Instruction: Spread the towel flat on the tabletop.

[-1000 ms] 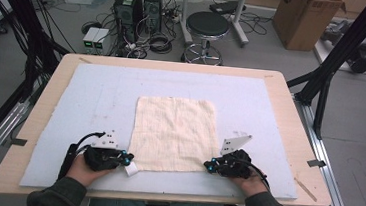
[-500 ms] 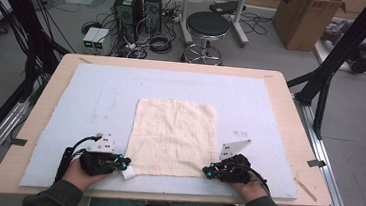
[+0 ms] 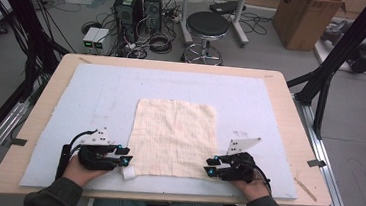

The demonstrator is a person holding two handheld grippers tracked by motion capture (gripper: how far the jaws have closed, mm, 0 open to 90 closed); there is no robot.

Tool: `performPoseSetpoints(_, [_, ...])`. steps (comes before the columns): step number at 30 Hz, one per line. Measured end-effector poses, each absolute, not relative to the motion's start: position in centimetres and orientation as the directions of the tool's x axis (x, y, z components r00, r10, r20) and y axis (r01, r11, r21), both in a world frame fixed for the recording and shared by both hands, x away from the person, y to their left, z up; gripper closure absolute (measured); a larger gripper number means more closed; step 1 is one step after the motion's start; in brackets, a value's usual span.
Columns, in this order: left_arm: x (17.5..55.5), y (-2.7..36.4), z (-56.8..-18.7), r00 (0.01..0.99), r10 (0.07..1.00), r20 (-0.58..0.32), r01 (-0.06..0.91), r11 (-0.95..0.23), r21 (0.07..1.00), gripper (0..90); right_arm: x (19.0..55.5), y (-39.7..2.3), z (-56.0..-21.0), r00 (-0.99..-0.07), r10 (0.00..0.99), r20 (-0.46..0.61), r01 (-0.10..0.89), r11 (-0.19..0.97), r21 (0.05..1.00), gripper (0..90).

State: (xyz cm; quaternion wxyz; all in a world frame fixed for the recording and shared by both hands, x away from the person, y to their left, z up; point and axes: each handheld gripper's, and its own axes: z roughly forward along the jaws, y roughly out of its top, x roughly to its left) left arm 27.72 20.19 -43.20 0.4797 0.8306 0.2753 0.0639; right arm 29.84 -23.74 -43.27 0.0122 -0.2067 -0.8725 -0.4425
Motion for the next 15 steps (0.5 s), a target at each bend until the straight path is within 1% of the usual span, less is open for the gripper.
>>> performPoseSetpoints(8, [28.1,20.5,-42.9,0.827,0.538,-0.165,0.399,-0.354,0.846,57.8,30.7,-24.2,-42.9,-0.897,0.399,0.191,0.384,0.489,0.783,53.9])
performPoseSetpoints(12, [28.3,20.5,-42.8,0.818,0.552,-0.162,0.402,-0.347,0.847,53.5,31.2,-24.2,-42.8,-0.884,0.427,0.191,0.4,0.478,0.782,45.9])
performPoseSetpoints(14, [28.5,20.6,-42.8,0.815,0.556,-0.163,0.402,-0.34,0.85,51.5,31.4,-24.1,-42.7,-0.88,0.441,0.178,0.396,0.473,0.787,44.9])
performPoseSetpoints(15, [28.5,20.6,-42.7,0.811,0.561,-0.166,0.404,-0.332,0.852,51.4,31.6,-24.1,-42.6,-0.876,0.453,0.166,0.393,0.469,0.791,43.0])
